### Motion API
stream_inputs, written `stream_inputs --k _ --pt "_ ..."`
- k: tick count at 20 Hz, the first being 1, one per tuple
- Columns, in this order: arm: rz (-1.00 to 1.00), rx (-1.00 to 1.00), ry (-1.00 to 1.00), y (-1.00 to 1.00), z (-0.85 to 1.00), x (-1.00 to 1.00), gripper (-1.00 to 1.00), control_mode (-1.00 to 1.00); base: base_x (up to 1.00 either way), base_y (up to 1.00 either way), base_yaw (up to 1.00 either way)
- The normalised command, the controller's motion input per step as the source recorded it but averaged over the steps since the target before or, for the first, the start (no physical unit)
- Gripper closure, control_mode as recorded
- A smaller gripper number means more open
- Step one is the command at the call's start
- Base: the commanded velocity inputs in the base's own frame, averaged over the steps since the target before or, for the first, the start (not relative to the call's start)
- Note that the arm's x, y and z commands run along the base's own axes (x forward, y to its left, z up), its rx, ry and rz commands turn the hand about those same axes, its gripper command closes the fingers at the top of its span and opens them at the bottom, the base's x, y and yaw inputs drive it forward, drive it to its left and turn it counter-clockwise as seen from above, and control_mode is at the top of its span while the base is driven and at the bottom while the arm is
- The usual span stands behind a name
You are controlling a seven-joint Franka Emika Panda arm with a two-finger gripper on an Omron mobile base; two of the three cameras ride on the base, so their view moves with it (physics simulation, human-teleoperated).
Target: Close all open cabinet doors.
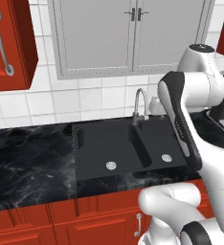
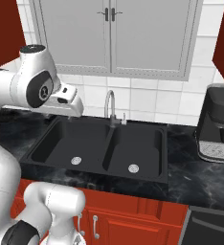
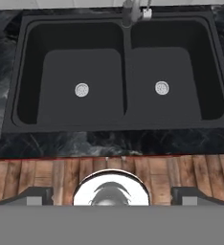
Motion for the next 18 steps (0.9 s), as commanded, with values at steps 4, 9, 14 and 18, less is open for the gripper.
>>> stream_inputs --k 4,9,14,18 --pt "-0.14 0.0 0.0 0.0 0.26 -0.79 -1.0 -1.0 0.0 0.0 0.0" --pt "-0.05 0.0 -0.03 0.0 0.15 -0.79 -1.0 -1.0 0.0 0.0 0.0" --pt "0.06 0.0 -0.07 -0.01 0.1 -0.67 -1.0 -1.0 0.0 0.0 0.0" --pt "0.05 0.0 -0.03 -0.02 0.08 -0.54 -1.0 -1.0 0.0 0.0 0.0"
